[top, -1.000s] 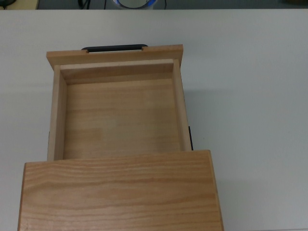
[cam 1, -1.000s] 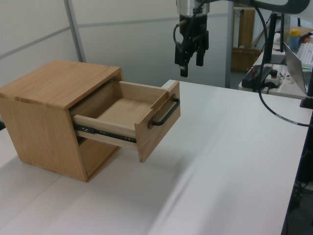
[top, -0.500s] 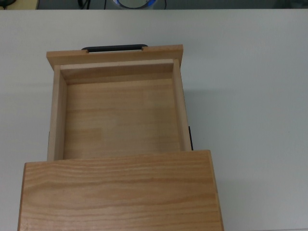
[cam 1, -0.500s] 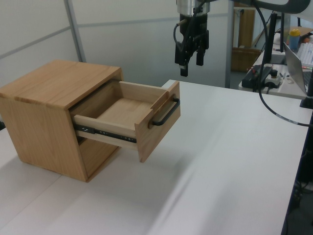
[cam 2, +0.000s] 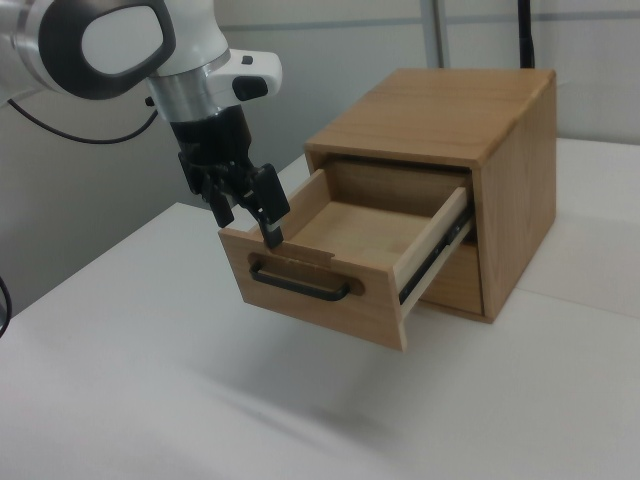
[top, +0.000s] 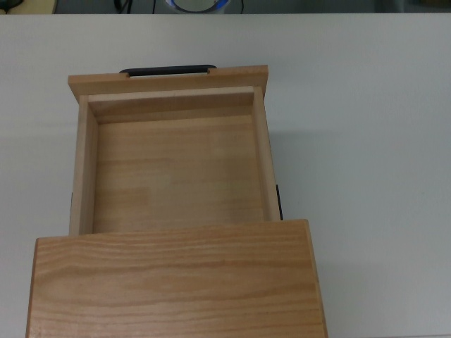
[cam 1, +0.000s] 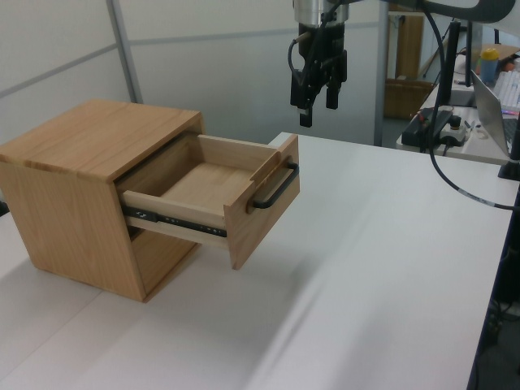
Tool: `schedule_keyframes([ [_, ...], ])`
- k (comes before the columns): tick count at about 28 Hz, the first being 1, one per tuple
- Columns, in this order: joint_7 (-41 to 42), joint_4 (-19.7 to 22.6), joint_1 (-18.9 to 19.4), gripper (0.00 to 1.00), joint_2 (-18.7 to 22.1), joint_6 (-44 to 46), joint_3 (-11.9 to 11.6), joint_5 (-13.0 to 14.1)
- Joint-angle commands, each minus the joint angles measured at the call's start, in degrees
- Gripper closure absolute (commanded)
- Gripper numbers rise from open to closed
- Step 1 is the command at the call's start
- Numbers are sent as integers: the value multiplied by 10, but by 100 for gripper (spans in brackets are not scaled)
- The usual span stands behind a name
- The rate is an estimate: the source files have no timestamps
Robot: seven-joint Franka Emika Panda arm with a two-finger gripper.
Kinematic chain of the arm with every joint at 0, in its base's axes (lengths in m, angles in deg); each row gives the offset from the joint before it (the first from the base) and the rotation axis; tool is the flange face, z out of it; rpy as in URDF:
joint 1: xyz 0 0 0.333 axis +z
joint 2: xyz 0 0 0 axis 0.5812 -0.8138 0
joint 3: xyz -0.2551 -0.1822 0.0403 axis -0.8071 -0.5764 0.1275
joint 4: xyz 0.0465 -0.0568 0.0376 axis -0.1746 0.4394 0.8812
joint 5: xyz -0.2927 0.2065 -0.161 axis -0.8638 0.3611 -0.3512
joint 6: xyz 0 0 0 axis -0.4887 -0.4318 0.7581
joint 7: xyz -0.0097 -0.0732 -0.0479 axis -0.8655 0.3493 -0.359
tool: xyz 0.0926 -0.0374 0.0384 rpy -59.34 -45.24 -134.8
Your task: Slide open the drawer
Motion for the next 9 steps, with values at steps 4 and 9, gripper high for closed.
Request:
schedule_keyframes([
  [4,-8,2,1,0,2,-11,-2,-3],
  [9,-9,2,1,0,2,-11,-2,-2],
])
